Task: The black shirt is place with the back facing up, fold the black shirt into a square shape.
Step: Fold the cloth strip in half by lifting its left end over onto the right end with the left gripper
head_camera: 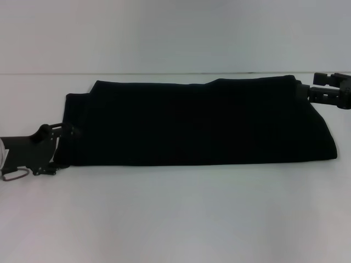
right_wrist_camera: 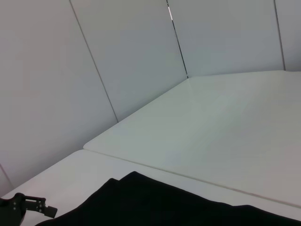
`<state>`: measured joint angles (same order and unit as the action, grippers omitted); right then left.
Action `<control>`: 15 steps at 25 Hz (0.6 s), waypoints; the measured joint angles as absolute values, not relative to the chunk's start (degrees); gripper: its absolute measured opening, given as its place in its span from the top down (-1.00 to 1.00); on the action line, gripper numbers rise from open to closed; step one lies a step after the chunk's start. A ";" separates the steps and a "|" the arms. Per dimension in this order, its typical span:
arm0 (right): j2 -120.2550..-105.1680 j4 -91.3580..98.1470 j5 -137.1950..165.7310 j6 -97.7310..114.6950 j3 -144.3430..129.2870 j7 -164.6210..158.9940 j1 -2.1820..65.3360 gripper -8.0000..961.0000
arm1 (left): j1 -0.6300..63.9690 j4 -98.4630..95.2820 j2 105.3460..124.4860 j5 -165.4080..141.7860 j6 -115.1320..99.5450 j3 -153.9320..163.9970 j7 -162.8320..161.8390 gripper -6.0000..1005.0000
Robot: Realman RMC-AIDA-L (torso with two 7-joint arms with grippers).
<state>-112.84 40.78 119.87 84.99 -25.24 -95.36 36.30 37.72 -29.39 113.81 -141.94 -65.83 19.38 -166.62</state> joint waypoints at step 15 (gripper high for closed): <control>-112.82 40.78 119.88 84.99 -25.22 -95.36 36.30 -0.85 | 38.28 -29.26 113.76 -141.94 -65.07 19.43 -163.70 -0.71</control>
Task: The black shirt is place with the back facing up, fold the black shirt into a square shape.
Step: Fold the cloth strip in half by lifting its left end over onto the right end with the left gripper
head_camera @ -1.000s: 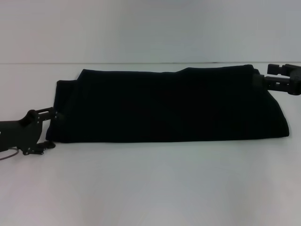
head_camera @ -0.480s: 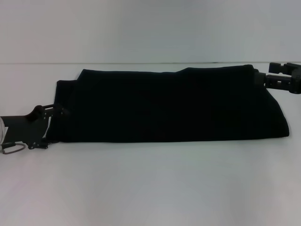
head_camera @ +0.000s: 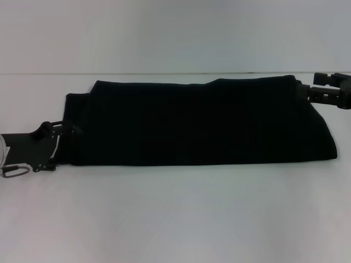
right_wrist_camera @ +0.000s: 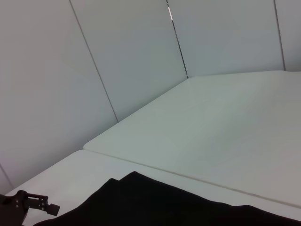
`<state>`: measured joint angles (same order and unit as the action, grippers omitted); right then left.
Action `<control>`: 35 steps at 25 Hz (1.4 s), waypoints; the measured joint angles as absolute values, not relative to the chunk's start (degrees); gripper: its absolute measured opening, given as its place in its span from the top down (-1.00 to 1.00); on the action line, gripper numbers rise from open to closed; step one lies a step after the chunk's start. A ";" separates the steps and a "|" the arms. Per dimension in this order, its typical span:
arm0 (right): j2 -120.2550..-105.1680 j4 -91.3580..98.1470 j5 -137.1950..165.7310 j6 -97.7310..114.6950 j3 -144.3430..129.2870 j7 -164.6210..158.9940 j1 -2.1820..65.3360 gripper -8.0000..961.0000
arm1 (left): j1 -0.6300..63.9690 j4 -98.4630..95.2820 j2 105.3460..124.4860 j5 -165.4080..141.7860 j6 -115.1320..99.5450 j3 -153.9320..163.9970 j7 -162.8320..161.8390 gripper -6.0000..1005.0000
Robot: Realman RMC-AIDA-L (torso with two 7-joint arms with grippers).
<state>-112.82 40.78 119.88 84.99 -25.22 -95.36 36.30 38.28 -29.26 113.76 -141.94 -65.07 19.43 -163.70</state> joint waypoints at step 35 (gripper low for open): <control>-112.74 40.87 119.88 84.72 -25.22 -95.31 36.33 -0.85 | 37.08 -29.59 113.70 -140.87 -68.40 16.88 -153.96 0.88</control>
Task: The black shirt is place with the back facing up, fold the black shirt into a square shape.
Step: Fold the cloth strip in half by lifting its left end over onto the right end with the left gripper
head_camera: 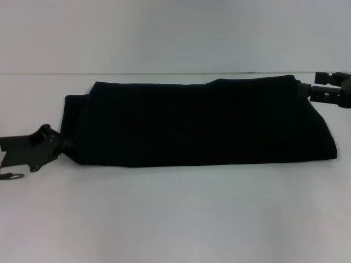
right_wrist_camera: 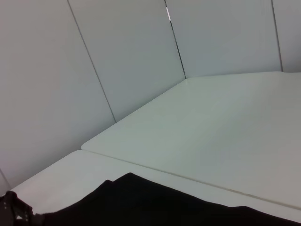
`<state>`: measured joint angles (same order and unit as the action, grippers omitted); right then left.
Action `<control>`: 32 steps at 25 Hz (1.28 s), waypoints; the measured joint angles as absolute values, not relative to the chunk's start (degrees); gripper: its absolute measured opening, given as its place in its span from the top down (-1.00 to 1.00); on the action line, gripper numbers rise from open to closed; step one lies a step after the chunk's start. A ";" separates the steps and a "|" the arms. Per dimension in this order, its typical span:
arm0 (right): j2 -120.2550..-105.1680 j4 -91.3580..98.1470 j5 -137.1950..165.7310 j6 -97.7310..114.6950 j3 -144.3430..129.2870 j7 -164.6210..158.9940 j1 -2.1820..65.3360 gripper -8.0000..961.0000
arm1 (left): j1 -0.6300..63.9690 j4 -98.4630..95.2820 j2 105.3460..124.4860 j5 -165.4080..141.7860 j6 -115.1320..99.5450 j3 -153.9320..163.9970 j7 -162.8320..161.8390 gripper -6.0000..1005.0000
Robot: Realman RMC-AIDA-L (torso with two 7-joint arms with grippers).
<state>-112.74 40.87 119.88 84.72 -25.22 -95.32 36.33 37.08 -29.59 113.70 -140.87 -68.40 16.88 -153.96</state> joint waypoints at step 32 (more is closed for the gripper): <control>-118.33 40.04 117.42 82.50 -34.20 -96.00 41.26 -0.85 | 25.63 -44.67 110.04 -139.99 -77.76 6.36 -137.89 0.76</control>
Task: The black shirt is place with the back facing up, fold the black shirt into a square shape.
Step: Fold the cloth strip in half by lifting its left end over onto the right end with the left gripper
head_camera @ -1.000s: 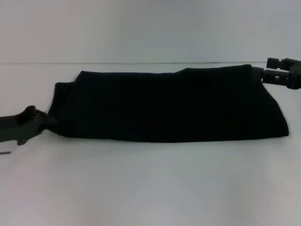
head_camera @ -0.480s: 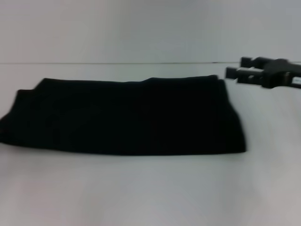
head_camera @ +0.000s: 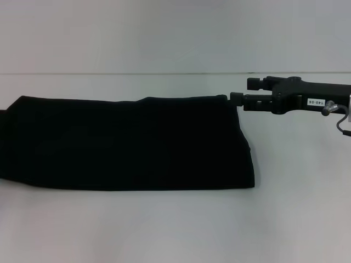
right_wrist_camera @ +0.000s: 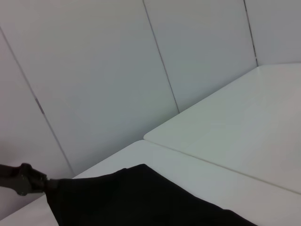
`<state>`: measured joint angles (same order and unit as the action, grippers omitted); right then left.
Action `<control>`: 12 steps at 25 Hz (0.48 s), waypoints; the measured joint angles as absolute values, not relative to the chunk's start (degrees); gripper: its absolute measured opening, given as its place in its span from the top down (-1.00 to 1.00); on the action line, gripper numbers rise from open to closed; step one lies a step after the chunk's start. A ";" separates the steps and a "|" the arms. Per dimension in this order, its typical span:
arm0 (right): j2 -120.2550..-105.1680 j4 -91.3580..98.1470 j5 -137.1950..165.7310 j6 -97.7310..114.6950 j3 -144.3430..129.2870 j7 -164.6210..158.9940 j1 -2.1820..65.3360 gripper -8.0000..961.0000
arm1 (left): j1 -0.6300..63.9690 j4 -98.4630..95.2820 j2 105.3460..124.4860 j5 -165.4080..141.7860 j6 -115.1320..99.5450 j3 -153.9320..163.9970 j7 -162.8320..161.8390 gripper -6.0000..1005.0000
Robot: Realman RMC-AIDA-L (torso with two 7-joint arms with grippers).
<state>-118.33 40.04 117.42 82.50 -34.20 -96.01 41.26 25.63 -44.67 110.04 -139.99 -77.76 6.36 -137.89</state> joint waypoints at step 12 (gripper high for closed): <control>-115.53 40.31 117.02 78.50 -31.32 -94.26 35.30 -0.85 | 46.08 -26.04 110.64 -128.02 -90.17 11.42 -130.13 0.71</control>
